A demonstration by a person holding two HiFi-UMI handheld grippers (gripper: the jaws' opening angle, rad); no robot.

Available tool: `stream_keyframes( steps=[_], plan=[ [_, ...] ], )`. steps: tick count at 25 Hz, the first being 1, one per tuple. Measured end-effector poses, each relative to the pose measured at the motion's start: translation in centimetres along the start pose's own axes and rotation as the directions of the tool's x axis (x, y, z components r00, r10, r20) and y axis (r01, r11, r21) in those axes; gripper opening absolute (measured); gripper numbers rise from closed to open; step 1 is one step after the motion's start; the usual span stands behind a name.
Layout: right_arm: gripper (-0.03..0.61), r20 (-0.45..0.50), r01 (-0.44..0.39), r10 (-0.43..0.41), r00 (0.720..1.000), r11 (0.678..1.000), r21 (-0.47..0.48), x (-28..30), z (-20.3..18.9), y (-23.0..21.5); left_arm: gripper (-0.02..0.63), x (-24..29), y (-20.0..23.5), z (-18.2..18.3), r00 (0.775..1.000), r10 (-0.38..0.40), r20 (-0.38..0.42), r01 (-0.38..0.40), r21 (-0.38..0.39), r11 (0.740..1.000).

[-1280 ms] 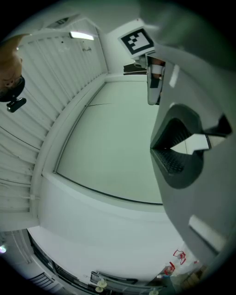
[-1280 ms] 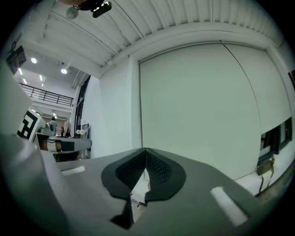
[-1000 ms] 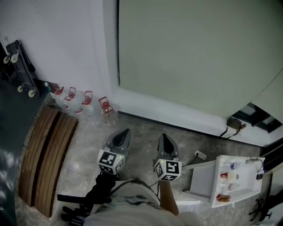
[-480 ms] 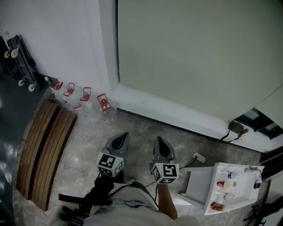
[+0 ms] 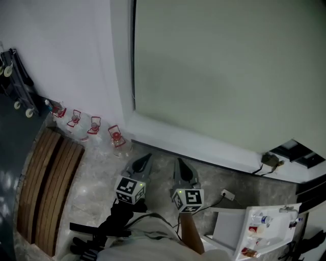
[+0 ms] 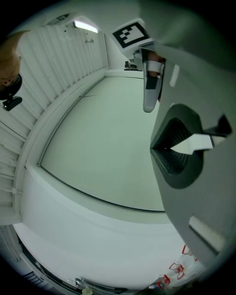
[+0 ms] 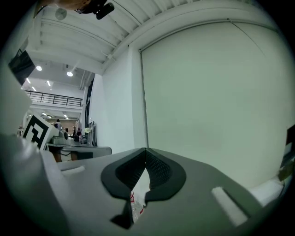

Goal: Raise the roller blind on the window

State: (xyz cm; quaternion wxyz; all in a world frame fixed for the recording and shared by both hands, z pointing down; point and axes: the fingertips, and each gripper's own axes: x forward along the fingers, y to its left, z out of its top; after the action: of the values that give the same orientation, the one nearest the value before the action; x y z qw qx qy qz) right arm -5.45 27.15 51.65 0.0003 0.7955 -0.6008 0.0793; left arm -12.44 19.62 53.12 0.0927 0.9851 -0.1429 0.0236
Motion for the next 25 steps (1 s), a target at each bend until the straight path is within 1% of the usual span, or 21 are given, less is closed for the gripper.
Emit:
stream_keyframes(
  steps=[5, 9, 14, 18, 21, 25],
  plan=[
    [0.002, 0.014, -0.008, 0.008, 1.0, 1.0, -0.008, 5.1, 1.5, 0.0, -0.003, 2.5, 3.9, 1.5, 1.0, -0.017, 0.002, 0.017, -0.001, 1.0],
    [0.002, 0.013, -0.027, 0.027, 1.0, 0.999, -0.017, 6.0, 2.0, 0.2, -0.003, 2.8, 4.8, 1.9, 1.0, 0.019, 0.004, -0.019, -0.014, 1.0],
    [0.002, -0.017, -0.056, 0.056, 0.998, 0.998, -0.008, 9.4, 1.6, 0.1, -0.003, 4.4, 7.5, 1.7, 0.999, 0.047, -0.008, -0.048, -0.043, 0.998],
    [0.002, -0.035, -0.109, 0.109, 0.993, 0.994, -0.007, 14.4, 1.4, -0.7, -0.002, 7.4, 10.8, 1.6, 0.996, 0.085, -0.019, -0.086, -0.064, 0.994],
    [0.002, -0.037, -0.167, 0.167, 0.985, 0.986, -0.006, 18.5, 1.7, -1.3, -0.003, 9.6, 13.4, 1.8, 0.992, 0.128, -0.022, -0.129, -0.067, 0.989],
    [0.002, -0.026, -0.252, 0.252, 0.967, 0.967, -0.015, 23.4, 3.3, -2.4, -0.002, 12.6, 16.2, 3.7, 0.98, 0.199, 0.003, -0.198, -0.06, 0.978]
  ],
)
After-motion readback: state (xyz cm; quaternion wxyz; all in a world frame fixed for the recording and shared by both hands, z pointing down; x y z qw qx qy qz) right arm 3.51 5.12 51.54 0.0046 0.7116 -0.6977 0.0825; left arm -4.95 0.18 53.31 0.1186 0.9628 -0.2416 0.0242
